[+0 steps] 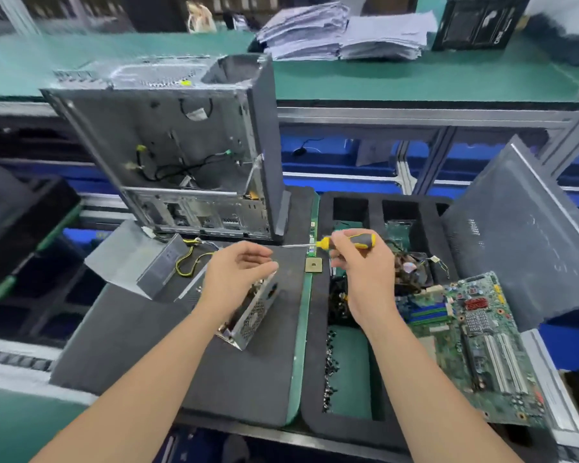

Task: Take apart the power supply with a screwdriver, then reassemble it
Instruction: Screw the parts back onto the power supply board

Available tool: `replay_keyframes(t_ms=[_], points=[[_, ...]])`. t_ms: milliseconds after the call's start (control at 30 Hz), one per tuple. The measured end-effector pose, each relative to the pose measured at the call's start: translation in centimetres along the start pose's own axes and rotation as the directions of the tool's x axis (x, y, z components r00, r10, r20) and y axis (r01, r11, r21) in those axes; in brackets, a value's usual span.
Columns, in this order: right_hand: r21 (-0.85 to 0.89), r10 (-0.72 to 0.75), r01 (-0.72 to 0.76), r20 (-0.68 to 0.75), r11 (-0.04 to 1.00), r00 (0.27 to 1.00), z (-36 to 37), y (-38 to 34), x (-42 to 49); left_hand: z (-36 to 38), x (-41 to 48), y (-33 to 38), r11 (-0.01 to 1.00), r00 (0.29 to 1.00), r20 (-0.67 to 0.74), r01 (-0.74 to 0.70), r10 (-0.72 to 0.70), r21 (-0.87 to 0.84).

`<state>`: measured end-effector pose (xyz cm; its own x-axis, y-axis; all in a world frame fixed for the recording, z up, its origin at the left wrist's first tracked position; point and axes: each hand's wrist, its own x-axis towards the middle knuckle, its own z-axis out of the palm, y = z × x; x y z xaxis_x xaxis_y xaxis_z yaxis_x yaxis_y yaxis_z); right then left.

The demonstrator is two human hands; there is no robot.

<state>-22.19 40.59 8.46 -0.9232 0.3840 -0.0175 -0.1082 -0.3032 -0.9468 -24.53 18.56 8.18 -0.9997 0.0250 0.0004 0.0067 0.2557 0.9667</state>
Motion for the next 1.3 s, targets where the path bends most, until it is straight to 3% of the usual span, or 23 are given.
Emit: replay_keyframes(t_ms=[200, 633, 867, 1100, 1233, 1300], points=[[-0.242, -0.085, 0.095, 0.053, 0.966, 0.995, 5.5, 1.6, -1.4, -4.4, 1.3, -2.4, 0.996, 0.995, 0.056, -0.085, 0.083, 0.022], [-0.367, -0.116, 0.091, -0.048, 0.926, 0.992, 10.3, 2.5, -2.5, -10.1, 5.3, -4.8, 0.991, 0.950, 0.288, -0.099, 0.120, -0.086], [-0.347, -0.097, 0.103, 0.034, 0.932, 0.995, 10.5, 2.0, -1.2, -9.4, 6.7, -5.2, 0.994, 0.933, 0.345, -0.080, 0.102, -0.078], [-0.265, -0.039, 0.037, -0.003, 0.964, 0.999, 10.2, 3.0, 1.3, -8.3, 7.3, -4.8, 0.990, 0.949, 0.314, 0.010, 0.035, -0.141], [-0.238, -0.009, 0.007, -0.005, 0.971, 1.000, 9.9, 3.7, 2.5, -8.2, 7.5, -4.5, 0.975, 0.931, 0.364, 0.106, -0.029, -0.194], [-0.227, 0.001, -0.004, -0.009, 0.974, 1.000, 9.7, 3.9, 3.0, -8.6, 7.6, -4.6, 0.987, 0.938, 0.347, 0.067, -0.012, -0.147]])
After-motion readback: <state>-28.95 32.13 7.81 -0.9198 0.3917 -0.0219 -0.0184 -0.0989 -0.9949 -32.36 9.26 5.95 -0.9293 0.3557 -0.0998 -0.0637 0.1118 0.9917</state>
